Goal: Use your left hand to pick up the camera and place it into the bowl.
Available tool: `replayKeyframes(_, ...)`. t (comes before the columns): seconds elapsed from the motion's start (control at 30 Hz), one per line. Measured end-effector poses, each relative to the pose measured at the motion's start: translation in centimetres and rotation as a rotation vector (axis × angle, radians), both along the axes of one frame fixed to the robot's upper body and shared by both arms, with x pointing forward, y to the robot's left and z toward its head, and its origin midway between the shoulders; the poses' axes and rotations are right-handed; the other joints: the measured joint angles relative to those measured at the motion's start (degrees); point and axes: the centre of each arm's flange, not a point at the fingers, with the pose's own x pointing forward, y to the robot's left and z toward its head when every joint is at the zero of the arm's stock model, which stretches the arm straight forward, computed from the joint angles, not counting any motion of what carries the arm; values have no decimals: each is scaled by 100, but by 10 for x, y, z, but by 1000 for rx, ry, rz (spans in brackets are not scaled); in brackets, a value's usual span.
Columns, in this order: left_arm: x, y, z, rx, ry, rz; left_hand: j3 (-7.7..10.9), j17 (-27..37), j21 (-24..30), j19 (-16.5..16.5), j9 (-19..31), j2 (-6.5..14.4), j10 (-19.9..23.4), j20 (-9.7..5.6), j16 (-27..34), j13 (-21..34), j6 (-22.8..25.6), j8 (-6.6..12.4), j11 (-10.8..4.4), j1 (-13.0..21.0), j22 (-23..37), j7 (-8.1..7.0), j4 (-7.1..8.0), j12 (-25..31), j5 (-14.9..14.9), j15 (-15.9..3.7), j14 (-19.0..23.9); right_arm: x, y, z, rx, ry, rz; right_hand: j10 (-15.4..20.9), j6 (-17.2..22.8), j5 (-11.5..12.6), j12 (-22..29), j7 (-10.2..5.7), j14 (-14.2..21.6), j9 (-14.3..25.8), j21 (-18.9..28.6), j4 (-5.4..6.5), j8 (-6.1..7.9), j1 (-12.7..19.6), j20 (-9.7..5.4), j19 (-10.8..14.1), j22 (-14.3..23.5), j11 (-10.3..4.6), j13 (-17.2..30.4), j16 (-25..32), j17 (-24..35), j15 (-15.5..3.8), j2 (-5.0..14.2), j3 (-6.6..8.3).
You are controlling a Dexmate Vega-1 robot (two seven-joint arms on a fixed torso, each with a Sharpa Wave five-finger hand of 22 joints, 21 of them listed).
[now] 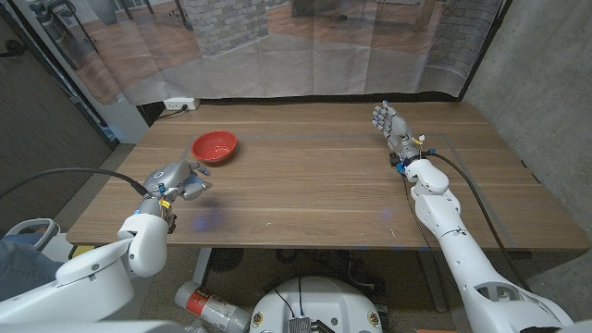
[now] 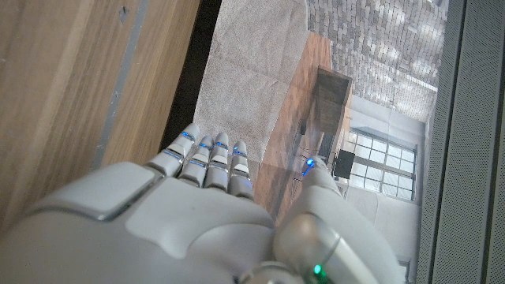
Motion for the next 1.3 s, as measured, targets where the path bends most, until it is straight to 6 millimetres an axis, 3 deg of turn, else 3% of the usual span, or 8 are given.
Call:
replayKeyframes(0.13, 1, 2, 4, 2, -3, -1, 7, 0, 2, 0, 0, 0, 22, 0, -10, 27, 20, 23, -20, 0, 0, 20, 6, 0, -1, 42, 42, 0, 0, 0, 1, 1, 0, 0, 0, 0, 0, 0, 0, 0, 0, 0, 0, 0, -20, 20, 0, 0, 0, 0, 0, 0, 0, 0)
replayKeyframes(0.2, 2, 2, 5, 1, -3, -1, 169, 0, 2, 0, 0, 0, 31, 1, -10, 27, 20, 23, -29, 0, 0, 20, 7, 0, -4, 48, 40, 0, 0, -1, 2, 2, -1, 0, 0, 0, 0, 0, 0, 0, 0, 0, 0, 0, -33, 33, 0, 0, 0, 0, 0, 0, 0, 0)
replayKeyframes(1.3, 10, 23, 38, -12, -22, 34, 198, 79, 88, -1, 1, 0, 83, 1, -68, 132, 91, 44, -37, 0, -5, 10, 3, -28, 1, 97, 191, 6, 0, -2, 8, 13, -5, 0, -1, 0, 0, 0, 0, 0, -88, 0, 0, 31, 1, 62, 0, 0, 0, 0, 0, 0, 30, 0)
